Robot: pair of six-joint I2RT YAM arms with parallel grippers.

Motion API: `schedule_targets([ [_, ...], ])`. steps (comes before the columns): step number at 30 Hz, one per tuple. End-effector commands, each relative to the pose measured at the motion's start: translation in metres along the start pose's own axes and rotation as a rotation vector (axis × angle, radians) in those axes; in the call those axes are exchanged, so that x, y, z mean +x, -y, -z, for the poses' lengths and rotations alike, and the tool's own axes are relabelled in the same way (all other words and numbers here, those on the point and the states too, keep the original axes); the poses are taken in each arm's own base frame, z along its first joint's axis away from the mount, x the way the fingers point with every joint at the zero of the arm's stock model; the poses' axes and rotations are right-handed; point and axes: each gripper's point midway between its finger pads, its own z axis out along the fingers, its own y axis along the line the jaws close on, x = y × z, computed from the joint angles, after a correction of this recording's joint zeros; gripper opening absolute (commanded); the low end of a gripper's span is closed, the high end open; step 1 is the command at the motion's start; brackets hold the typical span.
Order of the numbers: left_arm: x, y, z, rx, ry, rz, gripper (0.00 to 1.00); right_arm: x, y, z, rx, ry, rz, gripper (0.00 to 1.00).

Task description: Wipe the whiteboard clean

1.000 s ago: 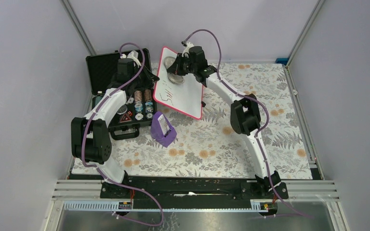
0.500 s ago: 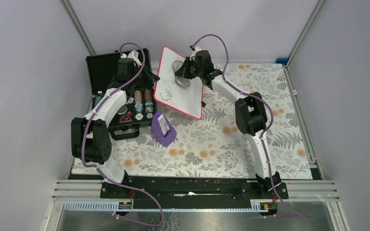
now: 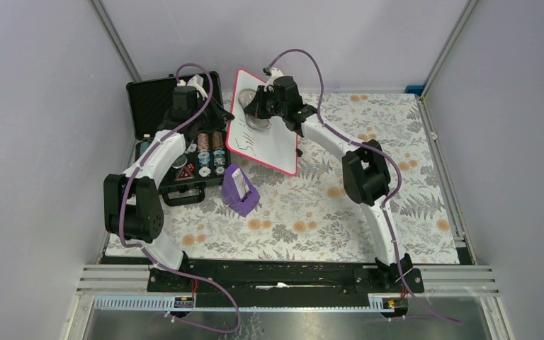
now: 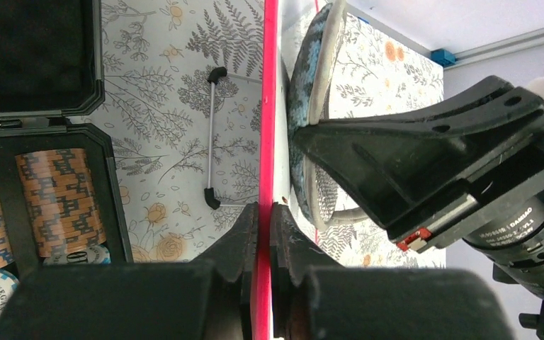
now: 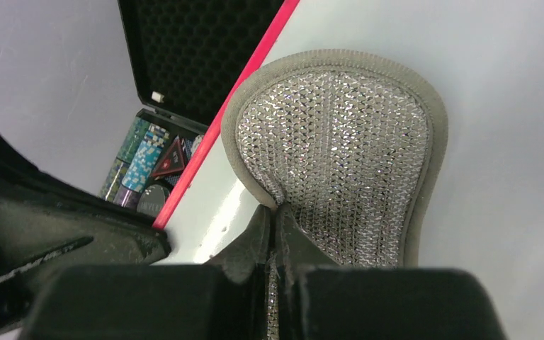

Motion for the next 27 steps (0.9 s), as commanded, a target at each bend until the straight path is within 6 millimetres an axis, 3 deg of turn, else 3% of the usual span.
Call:
schedule_targets([
  [1,0.046,0.037,0.000,0.127,-0.163,0.001,0.00,0.109,-0.067,0.012,-0.154,-0.276,0.044,0.00],
  [4,0.045,0.039,0.001,0.131,-0.160,-0.002,0.00,0.107,-0.031,0.011,-0.089,-0.258,-0.024,0.00],
  [9,0.044,0.038,0.001,0.128,-0.158,-0.004,0.00,0.120,0.056,0.025,0.067,-0.296,-0.243,0.00],
  [11,0.044,0.038,0.001,0.131,-0.162,-0.001,0.00,0.126,0.078,0.036,0.114,-0.301,-0.288,0.00],
  [13,0.045,0.038,0.001,0.134,-0.165,0.003,0.00,0.128,0.089,0.044,0.150,-0.298,-0.299,0.00],
  [18,0.044,0.037,0.001,0.132,-0.165,0.007,0.00,0.123,0.079,0.045,0.152,-0.282,-0.263,0.00],
  [21,0.045,0.039,0.001,0.140,-0.168,0.011,0.00,0.122,0.061,0.038,0.129,-0.279,-0.186,0.00],
  [27,0.044,0.039,0.002,0.140,-0.164,0.011,0.00,0.110,-0.027,0.018,-0.043,-0.258,0.034,0.00],
])
